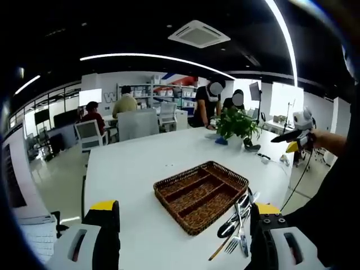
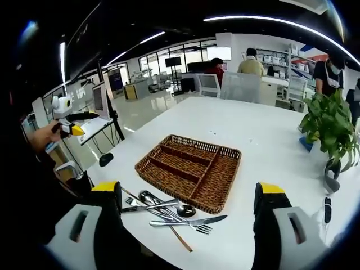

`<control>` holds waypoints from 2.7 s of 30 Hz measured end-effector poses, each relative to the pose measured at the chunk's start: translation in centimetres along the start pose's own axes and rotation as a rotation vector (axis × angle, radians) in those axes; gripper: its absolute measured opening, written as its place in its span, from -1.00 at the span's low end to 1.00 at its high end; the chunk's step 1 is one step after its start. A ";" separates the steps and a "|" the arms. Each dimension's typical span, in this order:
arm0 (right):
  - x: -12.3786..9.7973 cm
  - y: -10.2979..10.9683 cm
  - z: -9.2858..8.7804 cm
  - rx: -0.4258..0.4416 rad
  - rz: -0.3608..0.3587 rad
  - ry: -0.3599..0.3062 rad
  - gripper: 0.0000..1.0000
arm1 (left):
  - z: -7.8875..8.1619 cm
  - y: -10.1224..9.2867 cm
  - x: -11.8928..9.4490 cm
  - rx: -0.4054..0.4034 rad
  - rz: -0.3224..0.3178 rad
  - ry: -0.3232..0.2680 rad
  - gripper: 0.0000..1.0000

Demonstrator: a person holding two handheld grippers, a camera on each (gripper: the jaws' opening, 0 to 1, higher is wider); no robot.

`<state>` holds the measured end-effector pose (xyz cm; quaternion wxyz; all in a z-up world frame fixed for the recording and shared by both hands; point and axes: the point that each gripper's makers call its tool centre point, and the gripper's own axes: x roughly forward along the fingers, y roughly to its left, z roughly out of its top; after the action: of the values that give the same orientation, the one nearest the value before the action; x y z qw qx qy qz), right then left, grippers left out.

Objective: Arrange the knives, forks, and spoons in their matching storage slots by inserting each utensil handle-first until every utensil is classified and aligned in the correct compartment

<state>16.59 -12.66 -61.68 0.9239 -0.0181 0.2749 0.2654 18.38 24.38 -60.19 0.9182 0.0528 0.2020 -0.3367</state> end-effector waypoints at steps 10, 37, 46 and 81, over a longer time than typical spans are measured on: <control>0.0 -0.2 0.6 0.017 -0.011 -0.034 1.00 | 0.0 0.2 0.1 -0.005 0.012 -0.003 1.00; -2.7 -3.3 -0.7 -0.029 0.017 -0.012 1.00 | 2.3 -2.9 2.1 -0.004 0.039 -0.009 1.00; -3.6 -4.8 -1.8 -0.124 0.096 0.007 1.00 | 3.8 -8.1 3.9 0.065 0.033 0.021 1.00; -4.4 -7.1 -2.7 -0.166 0.124 -0.005 1.00 | 5.4 -15.4 10.0 0.193 -0.084 0.098 1.00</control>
<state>15.71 -21.39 -62.45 0.9017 -0.0768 0.2505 0.3440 17.28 5.31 -58.68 0.8830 0.1487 0.2152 -0.3898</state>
